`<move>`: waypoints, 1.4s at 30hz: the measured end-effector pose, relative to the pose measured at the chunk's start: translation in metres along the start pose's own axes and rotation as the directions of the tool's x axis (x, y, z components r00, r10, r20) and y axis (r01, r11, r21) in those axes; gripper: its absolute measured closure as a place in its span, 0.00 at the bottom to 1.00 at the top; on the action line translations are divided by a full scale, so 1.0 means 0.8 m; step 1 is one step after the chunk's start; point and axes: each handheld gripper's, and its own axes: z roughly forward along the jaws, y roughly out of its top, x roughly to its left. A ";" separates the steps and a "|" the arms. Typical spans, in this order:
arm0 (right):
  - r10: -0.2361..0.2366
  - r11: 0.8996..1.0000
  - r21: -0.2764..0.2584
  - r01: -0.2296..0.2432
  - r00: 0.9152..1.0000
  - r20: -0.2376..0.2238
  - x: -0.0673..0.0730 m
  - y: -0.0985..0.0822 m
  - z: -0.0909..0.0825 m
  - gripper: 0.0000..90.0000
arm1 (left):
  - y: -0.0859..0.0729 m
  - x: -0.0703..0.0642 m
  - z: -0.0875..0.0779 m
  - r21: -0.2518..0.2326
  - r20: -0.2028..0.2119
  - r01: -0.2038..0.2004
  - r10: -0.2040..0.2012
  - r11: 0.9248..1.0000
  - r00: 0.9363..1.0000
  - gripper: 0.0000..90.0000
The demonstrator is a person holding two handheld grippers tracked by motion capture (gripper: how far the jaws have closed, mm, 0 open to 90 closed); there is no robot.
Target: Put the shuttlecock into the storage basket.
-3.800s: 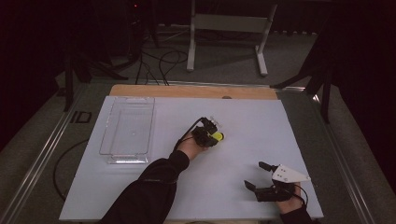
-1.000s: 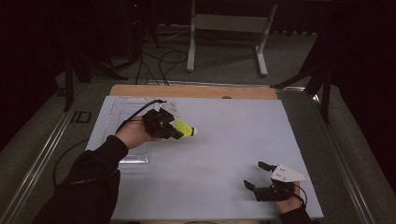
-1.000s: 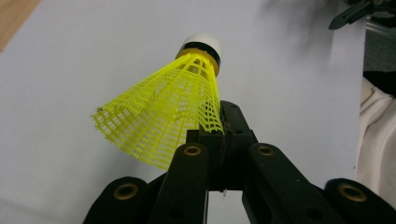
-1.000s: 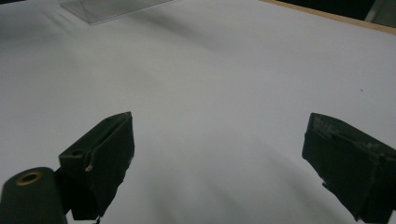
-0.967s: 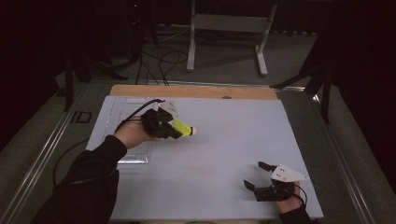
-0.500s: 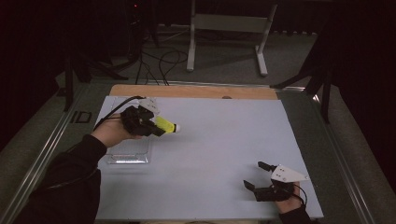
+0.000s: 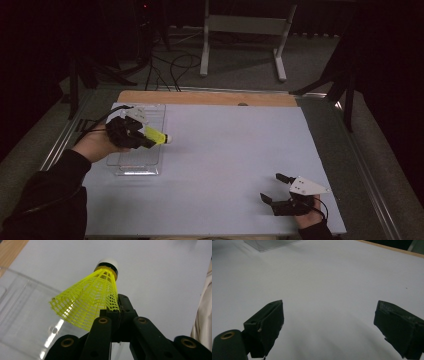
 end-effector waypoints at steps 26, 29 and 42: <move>0.001 1.000 0.011 -0.001 1.000 -0.001 0.000 0.000 0.002 0.11 | -0.075 0.017 0.035 0.032 0.033 0.022 -0.023 0.999 0.999 1.00; 0.000 1.000 0.011 0.000 1.000 -0.001 0.000 -0.001 0.002 0.11 | -0.078 0.020 0.040 0.052 0.032 0.040 -0.042 0.998 0.999 0.99; 0.003 1.000 0.014 -0.003 1.000 -0.002 0.000 -0.001 0.002 0.11 | -0.074 0.024 0.054 0.102 0.081 0.059 -0.068 0.993 0.994 0.99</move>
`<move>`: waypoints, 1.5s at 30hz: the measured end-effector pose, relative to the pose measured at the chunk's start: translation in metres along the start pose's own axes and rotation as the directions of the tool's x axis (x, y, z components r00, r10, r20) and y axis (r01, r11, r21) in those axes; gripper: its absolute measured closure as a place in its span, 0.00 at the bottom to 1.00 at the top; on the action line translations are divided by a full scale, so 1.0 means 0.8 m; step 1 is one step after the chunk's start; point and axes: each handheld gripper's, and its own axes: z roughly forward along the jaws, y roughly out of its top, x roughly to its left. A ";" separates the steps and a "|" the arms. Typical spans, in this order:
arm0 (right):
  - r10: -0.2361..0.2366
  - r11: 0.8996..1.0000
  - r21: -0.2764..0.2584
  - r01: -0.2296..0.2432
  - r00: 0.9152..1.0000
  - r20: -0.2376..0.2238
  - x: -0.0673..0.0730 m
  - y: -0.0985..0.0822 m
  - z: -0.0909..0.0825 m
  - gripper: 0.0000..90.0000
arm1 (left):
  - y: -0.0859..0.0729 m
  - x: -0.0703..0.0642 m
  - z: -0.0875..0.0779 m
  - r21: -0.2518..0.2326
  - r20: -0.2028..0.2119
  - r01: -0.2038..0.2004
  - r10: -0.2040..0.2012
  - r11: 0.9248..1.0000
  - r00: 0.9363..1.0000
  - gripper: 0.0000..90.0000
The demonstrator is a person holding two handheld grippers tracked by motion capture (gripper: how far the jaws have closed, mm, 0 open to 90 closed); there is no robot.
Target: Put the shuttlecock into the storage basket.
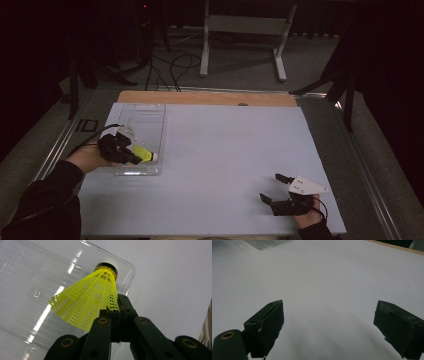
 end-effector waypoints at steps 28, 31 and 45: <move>0.001 1.000 0.001 -0.001 1.000 -0.001 0.000 0.000 0.000 0.11 | 0.018 0.001 -0.007 -0.043 -0.095 0.215 -0.218 0.976 0.971 0.13; 0.002 1.000 0.000 -0.002 1.000 0.000 0.000 0.000 -0.001 0.11 | 0.020 0.001 -0.006 -0.054 -0.082 0.215 -0.219 0.975 0.972 0.07; 0.004 1.000 -0.001 -0.004 1.000 0.001 0.000 0.000 -0.002 0.11 | 0.041 -0.016 0.000 -0.114 -0.098 0.117 -0.128 0.987 0.987 0.00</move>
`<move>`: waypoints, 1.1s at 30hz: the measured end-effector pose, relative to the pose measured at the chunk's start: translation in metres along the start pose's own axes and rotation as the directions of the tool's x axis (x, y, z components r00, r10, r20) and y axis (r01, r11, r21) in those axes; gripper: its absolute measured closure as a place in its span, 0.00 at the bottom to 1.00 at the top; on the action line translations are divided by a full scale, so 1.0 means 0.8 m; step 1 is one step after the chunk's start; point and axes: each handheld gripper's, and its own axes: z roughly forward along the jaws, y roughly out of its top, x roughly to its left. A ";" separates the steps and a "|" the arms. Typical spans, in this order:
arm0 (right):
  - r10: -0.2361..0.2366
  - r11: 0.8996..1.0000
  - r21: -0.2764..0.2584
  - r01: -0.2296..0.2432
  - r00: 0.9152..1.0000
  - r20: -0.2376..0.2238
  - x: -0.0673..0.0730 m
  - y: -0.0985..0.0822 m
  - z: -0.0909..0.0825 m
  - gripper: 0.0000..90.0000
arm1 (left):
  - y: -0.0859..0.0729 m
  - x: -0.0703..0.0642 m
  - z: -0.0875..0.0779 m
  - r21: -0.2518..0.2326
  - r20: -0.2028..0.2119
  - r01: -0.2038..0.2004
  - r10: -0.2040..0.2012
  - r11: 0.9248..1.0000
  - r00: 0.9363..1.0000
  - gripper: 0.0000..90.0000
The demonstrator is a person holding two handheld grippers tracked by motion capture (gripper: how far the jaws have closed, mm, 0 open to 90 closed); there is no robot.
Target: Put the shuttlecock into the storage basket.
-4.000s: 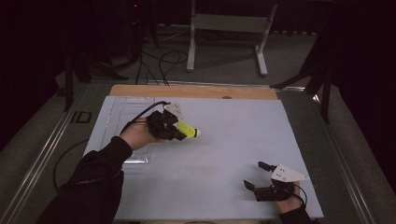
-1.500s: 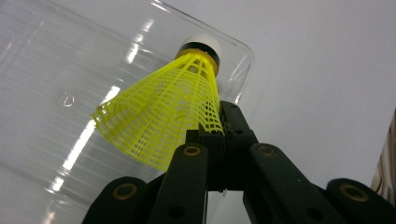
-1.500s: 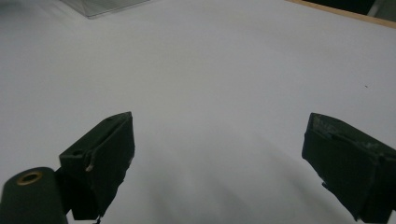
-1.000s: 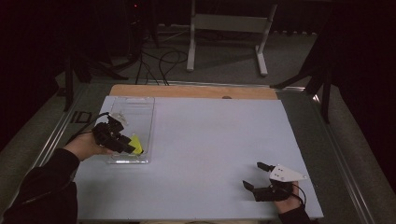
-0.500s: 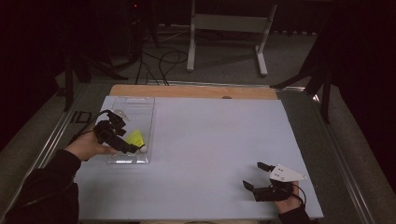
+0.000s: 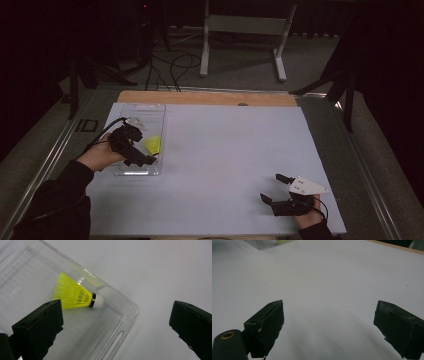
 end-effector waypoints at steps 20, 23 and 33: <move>0.003 1.000 -0.003 -0.003 1.000 -0.002 0.000 0.000 0.000 0.11 | 0.051 -0.038 0.018 -0.127 0.046 -0.066 0.073 0.990 0.996 0.00; 0.003 1.000 -0.003 -0.003 1.000 -0.002 -0.001 0.000 0.000 0.11 | 0.055 -0.042 0.021 -0.132 0.054 -0.071 0.079 0.989 0.995 0.00; 0.003 1.000 -0.003 -0.003 1.000 -0.005 -0.001 0.000 0.000 0.11 | 0.069 -0.060 0.036 -0.171 0.110 -0.094 0.113 0.981 0.988 0.00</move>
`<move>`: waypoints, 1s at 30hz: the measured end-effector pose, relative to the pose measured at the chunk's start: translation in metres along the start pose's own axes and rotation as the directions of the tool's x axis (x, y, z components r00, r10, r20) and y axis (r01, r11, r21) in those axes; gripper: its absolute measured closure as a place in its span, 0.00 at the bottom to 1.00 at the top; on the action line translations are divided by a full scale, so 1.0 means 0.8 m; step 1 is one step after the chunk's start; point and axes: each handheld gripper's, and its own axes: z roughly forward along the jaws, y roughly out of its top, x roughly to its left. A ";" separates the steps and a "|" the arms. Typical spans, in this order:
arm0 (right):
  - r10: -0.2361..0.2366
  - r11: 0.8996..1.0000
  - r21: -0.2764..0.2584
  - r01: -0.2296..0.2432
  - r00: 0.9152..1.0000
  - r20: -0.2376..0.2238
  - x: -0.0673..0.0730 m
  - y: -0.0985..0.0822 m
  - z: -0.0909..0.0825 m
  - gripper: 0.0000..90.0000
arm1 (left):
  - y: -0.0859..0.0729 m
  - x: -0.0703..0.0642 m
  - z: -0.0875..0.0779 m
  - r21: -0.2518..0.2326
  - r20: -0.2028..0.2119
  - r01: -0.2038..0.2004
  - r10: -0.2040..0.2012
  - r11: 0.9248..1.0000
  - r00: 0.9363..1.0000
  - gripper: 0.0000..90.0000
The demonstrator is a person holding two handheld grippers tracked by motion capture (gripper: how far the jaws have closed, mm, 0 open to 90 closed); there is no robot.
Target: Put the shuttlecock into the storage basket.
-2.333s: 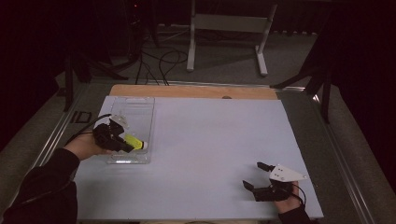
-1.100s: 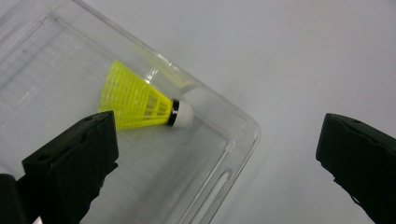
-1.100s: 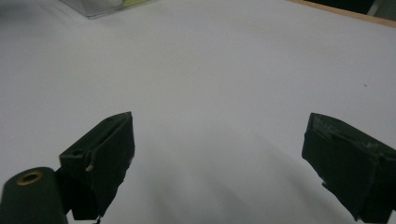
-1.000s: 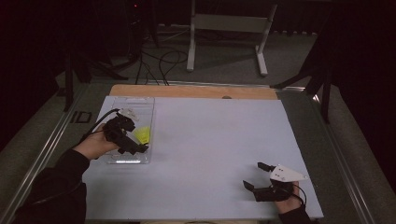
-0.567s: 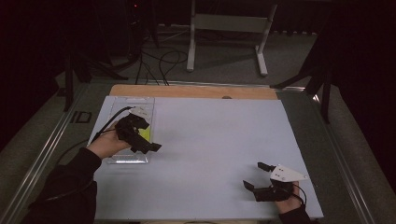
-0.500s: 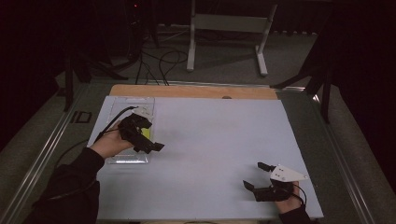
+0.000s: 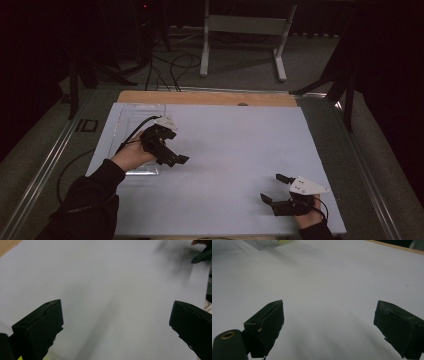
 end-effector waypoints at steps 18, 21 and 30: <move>-0.004 1.000 0.000 0.004 1.000 -0.002 0.001 0.001 0.000 0.11 | 0.012 -0.034 0.041 -0.021 0.087 -0.063 0.064 0.998 0.994 0.00; -0.005 1.000 -0.001 0.005 1.000 -0.003 0.001 0.001 0.000 0.11 | 0.010 -0.040 0.048 -0.021 0.094 -0.072 0.074 0.997 0.993 0.00; -0.004 1.000 -0.003 0.004 1.000 -0.005 0.001 0.001 0.000 0.11 | -0.004 -0.050 0.066 -0.014 0.121 -0.081 0.082 0.997 0.989 0.00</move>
